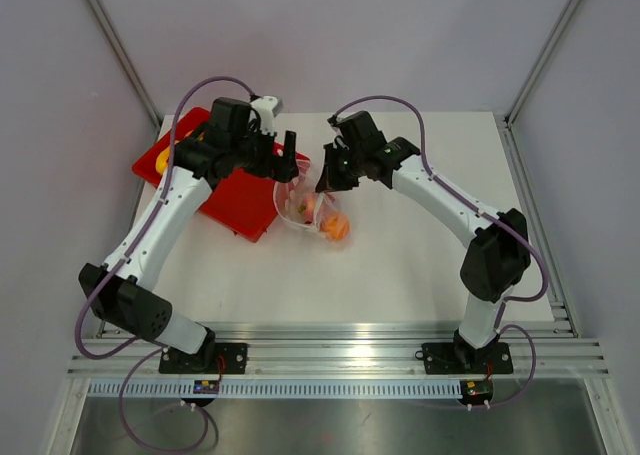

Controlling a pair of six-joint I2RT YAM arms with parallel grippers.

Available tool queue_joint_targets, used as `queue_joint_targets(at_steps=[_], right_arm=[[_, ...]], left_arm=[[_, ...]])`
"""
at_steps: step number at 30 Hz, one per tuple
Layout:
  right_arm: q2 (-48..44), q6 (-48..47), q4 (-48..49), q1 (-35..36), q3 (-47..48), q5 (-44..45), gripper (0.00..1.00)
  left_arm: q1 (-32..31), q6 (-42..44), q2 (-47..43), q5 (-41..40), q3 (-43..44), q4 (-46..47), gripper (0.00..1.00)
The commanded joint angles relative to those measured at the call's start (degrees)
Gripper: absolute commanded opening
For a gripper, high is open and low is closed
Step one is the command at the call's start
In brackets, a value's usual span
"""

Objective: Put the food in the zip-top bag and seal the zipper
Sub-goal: Place the fake fruit in the zipper food storage bag, then pick up the fake fruit from the bin.

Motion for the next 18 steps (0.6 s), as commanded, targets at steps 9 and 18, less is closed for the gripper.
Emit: queue_joint_targets(at_steps=[9, 18], right_arm=[[-5.1, 0.4, 2.2, -0.2, -2.6, 1.2, 0.00], [-4.1, -0.1, 1.7, -0.2, -1.8, 0.8, 0.00]], left_arm=[[24.4, -11.8, 6.8, -7.8, 0.0, 9.4, 0.99], [26.7, -5.7, 27.8, -27.7, 18.4, 6.6, 0.99]])
